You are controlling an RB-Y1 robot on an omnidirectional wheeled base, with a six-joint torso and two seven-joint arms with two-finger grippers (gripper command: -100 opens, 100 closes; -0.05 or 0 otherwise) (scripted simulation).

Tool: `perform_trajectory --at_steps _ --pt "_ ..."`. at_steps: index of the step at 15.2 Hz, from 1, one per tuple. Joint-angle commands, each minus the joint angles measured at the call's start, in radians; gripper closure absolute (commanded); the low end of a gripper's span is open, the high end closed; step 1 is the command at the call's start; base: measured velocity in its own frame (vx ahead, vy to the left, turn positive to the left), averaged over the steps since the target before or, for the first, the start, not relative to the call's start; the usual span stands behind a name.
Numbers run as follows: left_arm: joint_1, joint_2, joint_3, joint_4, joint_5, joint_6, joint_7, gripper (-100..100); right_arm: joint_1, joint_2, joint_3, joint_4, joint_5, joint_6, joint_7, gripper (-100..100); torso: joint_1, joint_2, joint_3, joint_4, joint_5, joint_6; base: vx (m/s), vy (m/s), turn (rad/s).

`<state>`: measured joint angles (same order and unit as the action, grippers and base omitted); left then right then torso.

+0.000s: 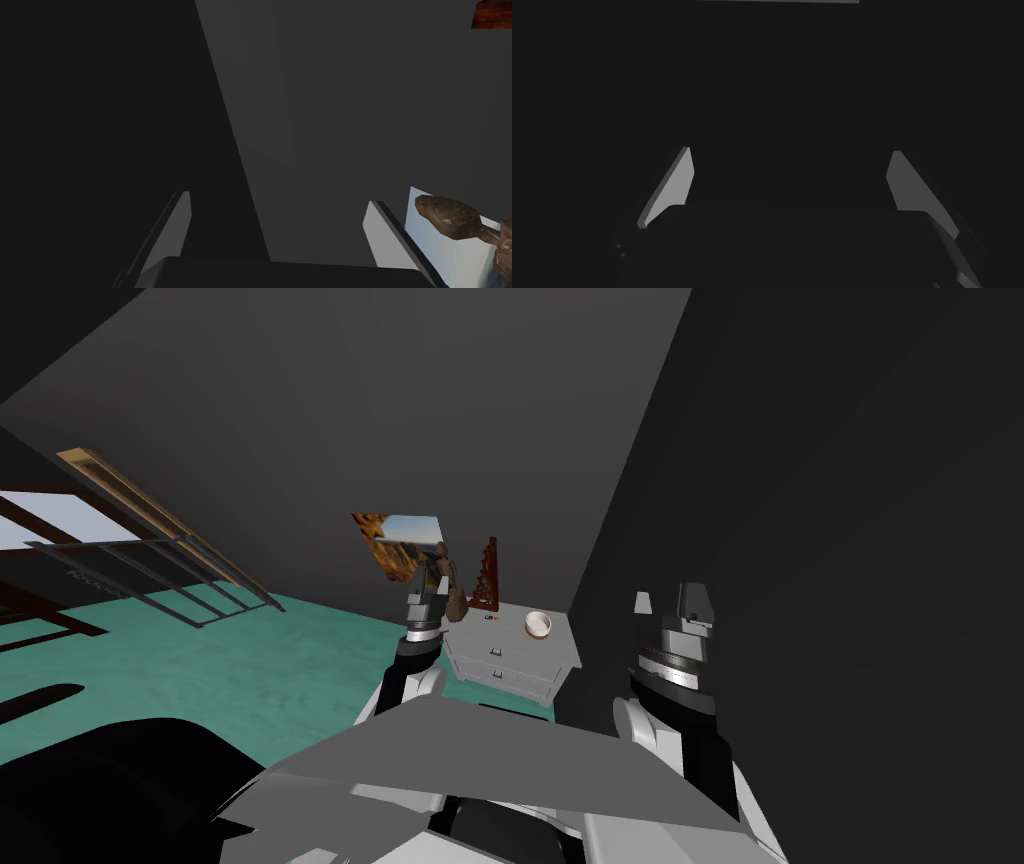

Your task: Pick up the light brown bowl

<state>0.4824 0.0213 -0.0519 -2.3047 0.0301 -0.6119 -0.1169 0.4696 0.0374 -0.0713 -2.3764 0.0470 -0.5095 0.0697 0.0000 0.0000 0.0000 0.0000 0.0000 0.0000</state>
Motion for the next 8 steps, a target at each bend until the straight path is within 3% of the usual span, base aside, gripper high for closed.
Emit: perform_trajectory --at_steps 1,8 --pt "0.0 0.0 0.0 0.0 0.0 0.0 0.0 0 0.003 -0.048 0.001 0.014 0.004 -0.001 0.001 -100 0.0 0.0 0.0 0.0 0.0 0.0 -0.001 0.012 0.035" --pt "0.0 0.0 0.0 0.0 0.0 0.0 0.0 0 0.015 -0.158 0.007 0.07 0.02 -0.004 0.003 -100 0.003 0.001 0.0 0.0 0.001 0.0 -0.007 0.033 0.061"
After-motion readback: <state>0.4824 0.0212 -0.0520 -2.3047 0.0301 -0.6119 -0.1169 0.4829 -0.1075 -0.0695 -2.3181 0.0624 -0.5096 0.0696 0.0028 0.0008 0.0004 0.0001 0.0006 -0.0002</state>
